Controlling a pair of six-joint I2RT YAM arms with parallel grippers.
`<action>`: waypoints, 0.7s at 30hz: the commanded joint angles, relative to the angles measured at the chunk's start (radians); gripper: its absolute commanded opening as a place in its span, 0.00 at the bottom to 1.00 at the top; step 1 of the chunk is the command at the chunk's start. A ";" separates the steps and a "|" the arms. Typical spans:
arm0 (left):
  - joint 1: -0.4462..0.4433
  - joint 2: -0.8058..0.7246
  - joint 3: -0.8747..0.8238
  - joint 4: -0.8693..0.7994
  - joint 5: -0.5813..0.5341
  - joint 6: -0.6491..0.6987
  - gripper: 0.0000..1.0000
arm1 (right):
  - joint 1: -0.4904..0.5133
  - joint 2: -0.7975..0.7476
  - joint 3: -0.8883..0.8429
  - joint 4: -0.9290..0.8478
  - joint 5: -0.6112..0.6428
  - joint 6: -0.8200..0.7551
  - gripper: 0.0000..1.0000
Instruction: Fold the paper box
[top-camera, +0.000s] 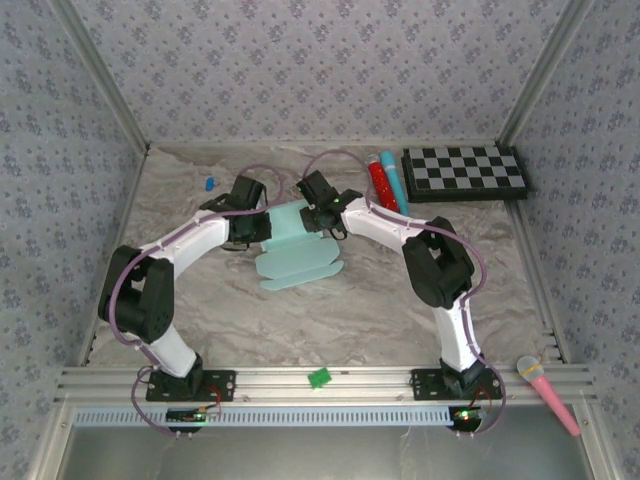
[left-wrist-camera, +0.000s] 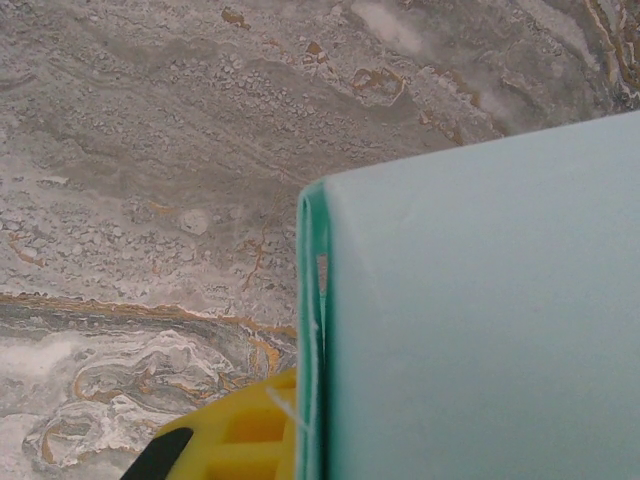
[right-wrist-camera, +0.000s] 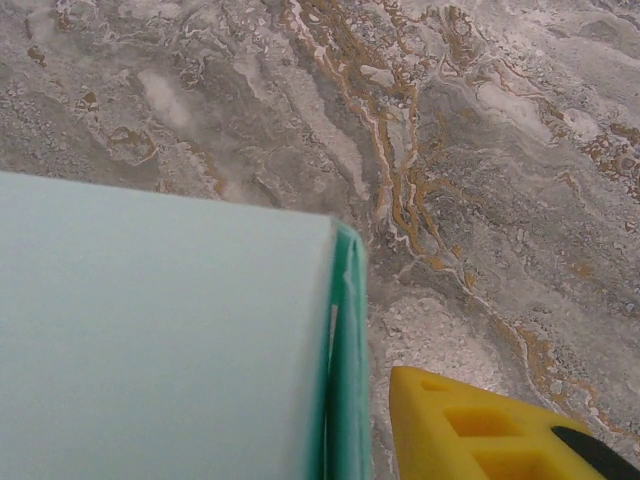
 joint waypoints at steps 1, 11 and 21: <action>0.000 -0.003 0.030 -0.001 -0.001 -0.007 0.00 | -0.007 0.004 -0.016 -0.041 -0.024 -0.005 0.40; 0.001 0.002 0.033 0.003 0.003 -0.007 0.00 | -0.012 0.020 -0.012 -0.060 -0.036 -0.009 0.42; 0.001 0.003 0.031 0.001 -0.001 -0.004 0.00 | -0.013 0.062 0.020 -0.123 0.027 -0.029 0.36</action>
